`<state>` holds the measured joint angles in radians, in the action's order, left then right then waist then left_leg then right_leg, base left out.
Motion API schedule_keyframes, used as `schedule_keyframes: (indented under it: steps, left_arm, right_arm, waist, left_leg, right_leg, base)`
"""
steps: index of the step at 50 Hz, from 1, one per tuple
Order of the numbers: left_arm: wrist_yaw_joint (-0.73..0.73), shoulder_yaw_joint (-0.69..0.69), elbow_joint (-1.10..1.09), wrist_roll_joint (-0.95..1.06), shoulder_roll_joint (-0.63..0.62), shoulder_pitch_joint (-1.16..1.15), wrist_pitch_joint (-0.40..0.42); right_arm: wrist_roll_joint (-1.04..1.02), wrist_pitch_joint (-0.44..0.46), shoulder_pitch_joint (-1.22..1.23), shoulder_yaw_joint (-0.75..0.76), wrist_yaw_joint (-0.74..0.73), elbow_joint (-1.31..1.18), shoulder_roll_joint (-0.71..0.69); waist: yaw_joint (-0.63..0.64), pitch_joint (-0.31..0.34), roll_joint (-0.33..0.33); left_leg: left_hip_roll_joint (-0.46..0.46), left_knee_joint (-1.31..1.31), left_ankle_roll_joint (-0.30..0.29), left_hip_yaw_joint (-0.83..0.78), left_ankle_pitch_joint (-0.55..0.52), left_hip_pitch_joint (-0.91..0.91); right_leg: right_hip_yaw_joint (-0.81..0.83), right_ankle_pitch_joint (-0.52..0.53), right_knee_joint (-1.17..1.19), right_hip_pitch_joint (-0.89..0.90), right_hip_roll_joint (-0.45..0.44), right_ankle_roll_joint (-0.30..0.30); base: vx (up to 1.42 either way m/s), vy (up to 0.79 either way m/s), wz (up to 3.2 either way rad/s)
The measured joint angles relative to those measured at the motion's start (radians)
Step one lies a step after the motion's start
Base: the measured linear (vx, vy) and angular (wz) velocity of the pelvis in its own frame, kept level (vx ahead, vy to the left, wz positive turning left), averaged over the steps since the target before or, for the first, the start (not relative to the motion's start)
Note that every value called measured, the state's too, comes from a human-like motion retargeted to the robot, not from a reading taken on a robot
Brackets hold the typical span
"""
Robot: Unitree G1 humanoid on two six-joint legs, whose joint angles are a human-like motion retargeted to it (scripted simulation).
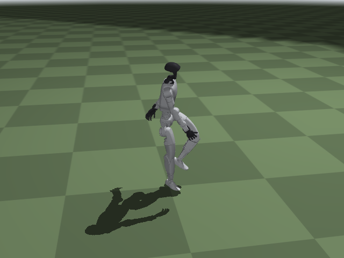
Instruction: Upper body actions
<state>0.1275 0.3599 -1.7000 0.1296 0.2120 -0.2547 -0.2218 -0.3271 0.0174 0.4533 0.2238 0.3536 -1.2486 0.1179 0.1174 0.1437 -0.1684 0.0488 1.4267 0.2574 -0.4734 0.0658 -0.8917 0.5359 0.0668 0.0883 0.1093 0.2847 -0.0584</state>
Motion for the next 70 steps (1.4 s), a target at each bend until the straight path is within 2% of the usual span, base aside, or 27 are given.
schedule_keyframes:
  steps: [5, 10, 13, 17, 19, 20, 21, 22, 23, 25, 28, 31, 34, 37, 39, 42, 45, 47, 48, 50, 52, 53, 55, 56, 59, 65, 70]
  left_arm:
    - [-0.026, 0.069, 0.0, -0.023, 0.018, -0.096, 0.029]
    - [-0.034, 0.061, 0.0, 0.041, -0.007, -0.023, 0.024]
    - [-0.036, 0.008, 0.0, 0.058, -0.036, 0.069, 0.055]
    - [-0.036, -0.059, 0.0, 0.034, -0.101, 0.218, 0.1]
    - [-0.056, -0.109, 0.003, 0.036, -0.129, 0.274, 0.13]
    - [-0.076, -0.14, 0.006, 0.039, -0.144, 0.299, 0.15]
    - [-0.103, -0.163, 0.012, 0.042, -0.167, 0.334, 0.165]
    - [-0.125, -0.189, 0.016, 0.05, -0.188, 0.388, 0.178]
    - [-0.138, -0.218, 0.017, 0.068, -0.203, 0.481, 0.186]
    - [-0.139, -0.266, 0.083, 0.07, -0.22, 0.666, 0.19]
    - [-0.078, -0.334, 0.268, -0.011, -0.213, 0.877, 0.154]
    - [-0.149, -0.303, 0.401, -0.15, -0.232, 0.953, 0.199]
    - [-0.255, -0.364, 0.465, -0.159, -0.265, 0.953, 0.298]
    - [-0.278, -0.37, 0.465, -0.153, -0.284, 0.964, 0.337]
    - [-0.242, -0.341, 0.429, -0.139, -0.293, 0.943, 0.321]
    - [-0.2, -0.314, 0.341, -0.066, -0.316, 0.85, 0.291]
    - [-0.159, -0.271, 0.236, -0.014, -0.33, 0.68, 0.265]
    - [-0.14, -0.208, 0.154, -0.027, -0.322, 0.539, 0.239]
    - [-0.139, -0.17, 0.108, -0.036, -0.311, 0.471, 0.221]
    - [-0.13, -0.102, 0.021, -0.057, -0.263, 0.354, 0.162]
    - [-0.105, -0.095, 0.0, -0.051, -0.187, 0.27, 0.093]
    - [-0.104, -0.097, 0.0, -0.039, -0.153, 0.23, 0.072]
    - [-0.078, -0.093, 0.0, -0.002, -0.092, 0.161, 0.036]
    - [-0.07, -0.065, 0.0, -0.004, -0.075, 0.133, 0.012]
    - [-0.077, 0.005, 0.0, -0.015, -0.047, 0.04, -0.01]
    - [-0.091, 0.103, 0.0, 0.028, -0.03, -0.024, 0.018]
    - [-0.099, 0.049, 0.0, 0.084, -0.044, 0.084, 0.058]
  right_arm:
    - [0.094, -0.064, 0.122, -0.065, 0.079, 0.205, -0.001]
    - [-0.011, -0.131, 0.109, -0.091, 0.02, 0.276, 0.008]
    - [-0.08, -0.138, 0.015, -0.107, -0.054, 0.249, -0.001]
    - [-0.235, -0.11, -0.191, -0.054, -0.065, 0.137, -0.036]
    - [-0.312, -0.065, -0.323, 0.014, -0.091, 0.036, -0.053]
    - [-0.335, -0.033, -0.386, 0.048, -0.121, -0.026, -0.058]
    - [-0.337, 0.01, -0.437, 0.082, -0.158, -0.089, -0.053]
    - [-0.332, 0.05, -0.475, 0.116, -0.196, -0.149, -0.047]
    - [-0.312, 0.085, -0.486, 0.153, -0.235, -0.199, -0.035]
    - [-0.246, 0.095, -0.5, 0.218, -0.319, -0.266, -0.011]
    - [-0.155, 0.091, -0.556, 0.278, -0.405, -0.363, 0.026]
    - [-0.118, 0.193, -0.658, 0.308, -0.434, -0.451, 0.063]
    - [-0.041, 0.27, -0.792, 0.36, -0.472, -0.451, 0.058]
    - [0.063, 0.227, -0.832, 0.4, -0.485, -0.451, 0.029]
    - [0.118, 0.21, -0.809, 0.398, -0.472, -0.451, 0.019]
    - [0.145, 0.198, -0.742, 0.363, -0.438, -0.451, 0.019]
    - [0.097, 0.173, -0.645, 0.288, -0.401, -0.451, 0.034]
    - [0.052, 0.152, -0.562, 0.215, -0.392, -0.441, 0.043]
    - [0.032, 0.141, -0.519, 0.169, -0.386, -0.417, 0.043]
    - [0.015, 0.127, -0.408, 0.072, -0.346, -0.346, 0.028]
    - [0.009, 0.108, -0.257, 0.031, -0.268, -0.216, 0.008]
    - [0.005, 0.092, -0.194, 0.022, -0.229, -0.136, -0.003]
    - [0.004, 0.063, -0.055, -0.027, -0.119, 0.002, 0.003]
    - [-0.018, 0.052, 0.009, -0.034, -0.075, 0.058, 0.01]
    - [-0.077, 0.012, 0.113, -0.031, -0.045, 0.211, 0.006]
    - [0.019, -0.096, 0.154, -0.137, -0.111, 0.344, 0.008]
    - [-0.068, -0.105, 0.057, -0.123, -0.09, 0.31, -0.008]
  waist:
    - [0.034, -0.02, -0.014]
    - [0.008, -0.053, 0.0]
    - [-0.013, -0.074, 0.018]
    - [0.007, -0.118, 0.041]
    - [-0.036, -0.153, 0.09]
    - [-0.073, -0.166, 0.115]
    - [-0.129, -0.167, 0.136]
    - [-0.165, -0.16, 0.151]
    - [-0.164, -0.134, 0.15]
    - [-0.228, -0.038, 0.135]
    - [-0.334, 0.06, 0.097]
    - [-0.425, 0.066, 0.123]
    - [-0.414, 0.005, 0.165]
    - [-0.391, -0.015, 0.148]
    - [-0.354, -0.014, 0.137]
    - [-0.285, -0.056, 0.146]
    - [-0.241, -0.111, 0.171]
    - [-0.24, -0.133, 0.184]
    - [-0.229, -0.139, 0.179]
    - [-0.171, -0.142, 0.135]
    - [-0.124, -0.069, 0.085]
    - [-0.09, -0.031, 0.067]
    - [-0.08, 0.049, 0.041]
    - [-0.08, 0.072, 0.034]
    - [-0.021, 0.072, 0.015]
    - [0.014, -0.016, -0.013]
    - [0.007, -0.067, -0.005]
  left_leg:
    - [0.063, 0.097, 0.0, -0.078, 0.034, -0.183]
    - [0.084, -0.052, -0.019, -0.035, 0.016, -0.08]
    - [0.113, -0.273, -0.086, 0.093, -0.028, 0.123]
    - [0.149, -0.817, -0.181, 0.25, -0.096, 0.532]
    - [0.121, -1.099, -0.231, 0.35, 0.058, 0.755]
    - [0.079, -1.223, -0.221, 0.341, 0.152, 0.869]
    - [0.08, -1.299, -0.183, 0.377, 0.138, 0.918]
    - [0.076, -1.359, -0.161, 0.394, 0.124, 0.951]
    - [0.062, -1.387, -0.173, 0.373, 0.112, 0.952]
    - [0.095, -1.389, -0.157, 0.455, 0.094, 0.935]
    - [0.173, -1.406, -0.117, 0.462, 0.073, 0.952]
    - [0.142, -1.403, -0.124, 0.528, 0.059, 0.947]
    - [0.114, -1.407, -0.129, 0.539, 0.052, 0.918]
    - [0.134, -1.415, -0.128, 0.54, 0.054, 0.917]
    - [0.132, -1.417, -0.135, 0.506, 0.063, 0.928]
    - [0.113, -1.413, -0.152, 0.444, 0.089, 0.928]
    - [0.086, -1.387, -0.175, 0.399, 0.126, 0.936]
    - [0.08, -1.324, -0.194, 0.386, 0.147, 0.934]
    - [0.087, -1.27, -0.206, 0.363, 0.142, 0.923]
    - [0.094, -1.048, -0.242, 0.252, 0.0, 0.809]
    - [0.064, -0.668, -0.193, 0.179, -0.198, 0.536]
    - [0.1, -0.526, -0.147, 0.188, -0.231, 0.418]
    - [0.127, -0.259, -0.109, 0.178, -0.145, 0.234]
    - [0.079, -0.164, -0.065, 0.111, -0.11, 0.163]
    - [0.02, 0.033, 0.0, -0.019, -0.01, -0.033]
    - [0.062, 0.038, -0.005, -0.115, 0.015, -0.181]
    - [0.078, -0.131, -0.071, -0.001, -0.024, 0.021]
  right_leg:
    - [-0.011, 0.005, 0.004, 0.032, 0.008, -0.007]
    - [0.023, -0.008, -0.008, 0.012, -0.019, -0.006]
    - [0.05, -0.023, -0.024, -0.036, -0.056, -0.004]
    - [0.013, -0.075, 0.02, -0.058, -0.114, -0.007]
    - [0.058, -0.118, 0.088, -0.081, -0.176, -0.016]
    - [0.101, -0.131, 0.134, -0.093, -0.205, -0.025]
    - [0.178, -0.043, 0.214, -0.093, -0.202, -0.049]
    - [0.205, 0.045, 0.352, -0.054, -0.169, -0.067]
    - [0.131, 0.129, 0.607, 0.064, -0.072, -0.071]
    - [0.042, 0.188, 1.022, 0.281, 0.09, -0.164]
    - [-0.058, 0.058, 1.401, 0.523, 0.306, -0.2]
    - [-0.097, 0.064, 1.492, 0.684, 0.299, -0.176]
    - [-0.108, 0.054, 1.458, 0.767, 0.247, -0.134]
    - [-0.07, 0.021, 1.405, 0.714, 0.287, -0.138]
    - [-0.055, 0.034, 1.318, 0.618, 0.241, -0.124]
    - [-0.029, 0.082, 1.06, 0.426, 0.096, -0.091]
    - [-0.021, 0.152, 0.631, 0.181, -0.089, -0.047]
    - [0.038, -0.003, 0.29, -0.01, -0.198, -0.002]
    - [0.179, -0.064, 0.149, -0.103, -0.2, -0.017]
    - [0.088, -0.084, 0.035, -0.114, -0.16, -0.008]
    - [0.017, -0.077, 0.038, -0.077, -0.092, 0.014]
    - [-0.018, -0.071, 0.048, -0.06, -0.08, 0.01]
    - [0.042, -0.072, 0.087, -0.066, -0.023, 0.016]
    - [0.029, -0.082, 0.116, -0.047, -0.014, 0.004]
    - [-0.028, -0.09, 0.139, 0.006, -0.012, -0.034]
    - [-0.033, -0.019, 0.012, 0.017, -0.023, -0.027]
    - [-0.008, -0.019, -0.012, 0.006, -0.044, -0.018]
  base:
    - [0.05, 0.02, -0.04]
    - [0.05, 0.03, 0.45]
    - [0.14, 0.06, 0.23]
    - [0.29, 0.14, -0.58]
    - [0.55, 0.19, 0.26]
    - [0.59, 0.19, 1.05]
    - [0.45, 0.2, 1.0]
    - [0.04, 0.18, 0.2]
    - [-0.41, 0.16, -0.21]
    - [-0.72, 0.23, 0.24]
    - [-0.44, 0.3, 1.19]
    - [0.01, -0.02, 1.12]
    - [0.3, -0.12, 0.2]
    - [0.0, -0.04, -0.04]
    - [-0.01, -0.05, -0.8]
    - [0.18, -0.11, -1.06]
    - [0.38, -0.07, -0.73]
    - [0.38, -0.1, -0.37]
    - [0.31, -0.12, -0.75]
    - [0.01, -0.19, -0.92]
    - [-0.61, -0.33, -0.23]
    - [-0.6, -0.28, -0.01]
    - [-0.46, -0.16, 0.26]
    - [-0.33, -0.14, 0.3]
    - [0.01, -0.15, -0.21]
    - [0.05, 0.08, -0.07]
    - [0.03, 0.03, 0.24]
